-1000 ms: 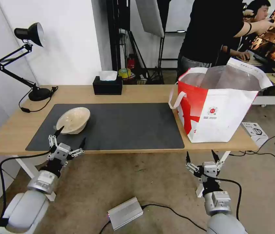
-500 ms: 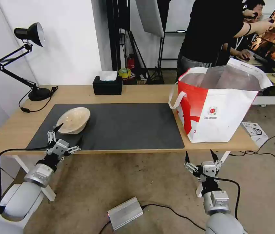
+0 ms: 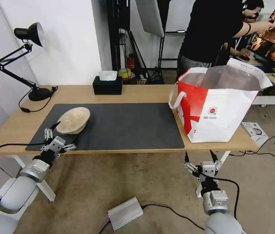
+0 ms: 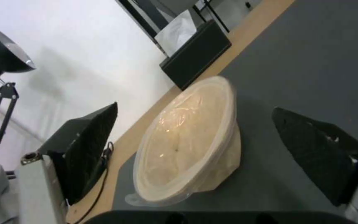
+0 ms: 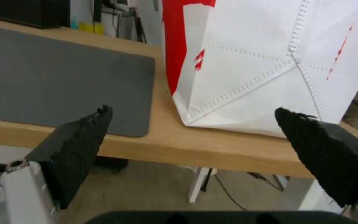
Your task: Pick up the trash from the table and place it into the takeout bag.
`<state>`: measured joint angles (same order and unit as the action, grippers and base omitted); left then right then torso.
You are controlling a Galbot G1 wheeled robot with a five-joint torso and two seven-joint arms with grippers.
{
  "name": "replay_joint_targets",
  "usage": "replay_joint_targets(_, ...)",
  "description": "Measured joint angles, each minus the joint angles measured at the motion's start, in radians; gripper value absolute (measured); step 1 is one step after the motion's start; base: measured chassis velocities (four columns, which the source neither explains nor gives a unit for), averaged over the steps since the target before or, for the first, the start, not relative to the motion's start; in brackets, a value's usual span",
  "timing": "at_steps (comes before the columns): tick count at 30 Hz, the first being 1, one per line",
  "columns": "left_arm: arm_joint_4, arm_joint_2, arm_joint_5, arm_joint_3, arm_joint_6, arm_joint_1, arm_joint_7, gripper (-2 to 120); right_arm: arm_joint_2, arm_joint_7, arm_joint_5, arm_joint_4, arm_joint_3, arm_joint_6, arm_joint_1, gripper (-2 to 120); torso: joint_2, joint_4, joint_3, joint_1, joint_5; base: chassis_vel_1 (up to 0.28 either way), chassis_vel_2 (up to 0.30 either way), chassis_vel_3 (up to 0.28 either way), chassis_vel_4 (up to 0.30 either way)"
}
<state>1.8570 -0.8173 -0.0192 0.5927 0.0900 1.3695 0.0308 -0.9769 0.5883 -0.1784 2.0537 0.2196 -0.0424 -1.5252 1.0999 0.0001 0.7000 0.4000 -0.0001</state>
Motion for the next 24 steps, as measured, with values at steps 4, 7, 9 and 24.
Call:
replay_joint_targets(4,-0.019,0.006,0.000,-0.004,0.000,-0.010,0.001,100,-0.002,0.000,0.000,-0.005,-0.002,0.000,0.003,100,0.000,-0.0001,0.000,0.000,0.0000,0.000,0.000,0.000,0.000)
replay_joint_targets(7,-0.043,0.013,0.000,-0.015,0.000,-0.026,0.002,100,-0.003,0.000,0.001,-0.009,-0.004,0.000,0.006,100,0.000,0.0000,0.000,0.000,0.0000,0.000,0.000,0.000,0.000)
replay_joint_targets(9,-0.063,0.020,0.000,-0.026,0.000,-0.044,0.003,100,-0.004,0.000,0.001,-0.012,-0.005,0.000,0.009,100,0.000,-0.0001,0.000,0.000,0.0000,0.000,0.000,0.000,0.000)
replay_joint_targets(24,-0.147,0.040,0.001,-0.095,0.003,-0.135,0.007,100,-0.017,0.001,0.001,-0.027,-0.011,-0.001,0.025,100,0.000,-0.0001,0.000,0.000,0.0000,0.000,0.000,0.000,0.000)
